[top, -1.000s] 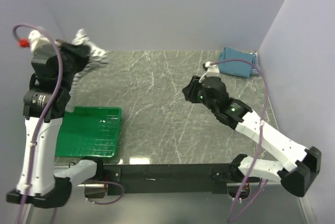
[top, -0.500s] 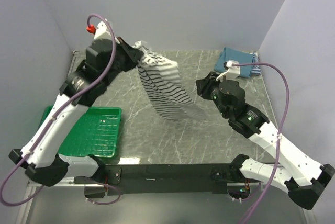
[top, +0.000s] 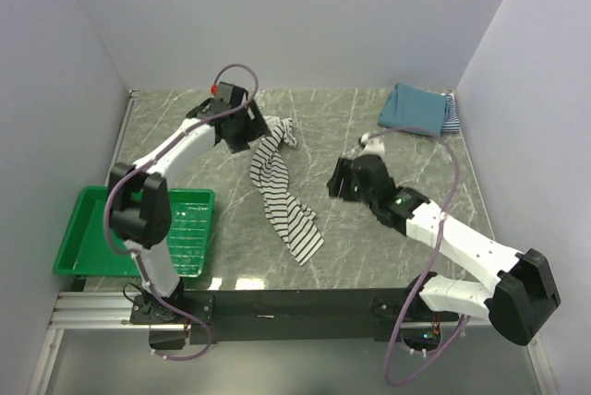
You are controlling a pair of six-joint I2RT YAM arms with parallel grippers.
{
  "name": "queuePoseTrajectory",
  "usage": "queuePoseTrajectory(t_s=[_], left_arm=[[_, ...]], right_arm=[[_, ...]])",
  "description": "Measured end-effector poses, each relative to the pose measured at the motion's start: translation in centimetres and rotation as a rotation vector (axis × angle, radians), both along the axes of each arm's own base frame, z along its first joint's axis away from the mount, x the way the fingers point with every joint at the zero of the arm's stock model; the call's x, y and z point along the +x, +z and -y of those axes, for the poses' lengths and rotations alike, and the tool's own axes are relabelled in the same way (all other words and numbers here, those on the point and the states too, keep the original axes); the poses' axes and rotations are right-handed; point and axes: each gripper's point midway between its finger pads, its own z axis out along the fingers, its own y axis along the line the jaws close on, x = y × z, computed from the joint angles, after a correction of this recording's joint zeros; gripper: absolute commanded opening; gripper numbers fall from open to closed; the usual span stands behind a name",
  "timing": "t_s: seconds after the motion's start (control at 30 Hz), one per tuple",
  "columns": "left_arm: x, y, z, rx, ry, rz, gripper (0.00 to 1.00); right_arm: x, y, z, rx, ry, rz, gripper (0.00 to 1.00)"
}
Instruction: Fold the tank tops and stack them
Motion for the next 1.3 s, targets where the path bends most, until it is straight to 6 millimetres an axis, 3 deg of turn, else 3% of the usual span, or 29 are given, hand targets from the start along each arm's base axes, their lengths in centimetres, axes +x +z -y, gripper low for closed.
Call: queuePoseTrajectory(t_s=[0.1,0.2,0.27,0.33,0.4,0.47,0.57,0.63,0.77,0.87,0.9,1.07,1.3], left_arm=[[-3.3,0.9,-1.2,-0.008,0.010,0.011,0.70],[-7.9,3.7,-2.4,-0.051,0.021,0.084,0.65],[-10.3,5.1,-1.7,-0.083,0.000,0.134,0.62],[-13.2,5.0,0.5,-0.119,-0.051,0.144,0.58],[-16.7,2.6,2.9,-0.137,-0.116,0.091,0.55],[-20.7,-1.3,4.6,-0.136,-0.166,-0.007,0.54],[-26.2,-6.8,4.8,-0.094,-0.179,-0.159,0.56],[-28.2,-8.2,5.0,-0.081,-0.179,-0.203,0.59],[-30.0,-8.2,7.2,-0.115,-0.200,-0.207,0.63],[-30.5,-8.6,8.5,-0.135,-0.205,-0.216,0.61],[-30.5,-8.9,8.8,-0.136,-0.199,-0.224,0.56],[-30.6,-11.1,8.9,-0.090,-0.151,-0.267,0.52],[-30.3,-12.3,9.6,-0.085,-0.121,-0.287,0.50]], right_arm=[[-3.6,-5.0,-1.1,-0.015,0.080,-0.114,0.56],[-7.1,-8.7,-2.1,-0.026,0.148,-0.202,0.49],[-8.1,-10.3,-2.3,-0.024,0.157,-0.239,0.45],[-8.1,-11.1,-2.4,-0.029,0.149,-0.259,0.44],[-7.7,-11.5,-2.9,-0.025,0.150,-0.256,0.43],[-7.2,-11.6,-3.5,-0.021,0.154,-0.252,0.43],[-6.2,-11.6,-4.5,-0.026,0.164,-0.245,0.42],[-5.8,-11.5,-5.0,-0.023,0.172,-0.238,0.42],[-5.5,-11.7,-5.3,-0.023,0.179,-0.232,0.42],[-5.5,-11.7,-5.2,-0.025,0.180,-0.234,0.42],[-5.5,-11.7,-5.2,-0.025,0.179,-0.234,0.42],[-5.2,-11.7,-4.9,-0.027,0.172,-0.231,0.42],[-4.5,-11.5,-4.2,-0.026,0.154,-0.224,0.42]])
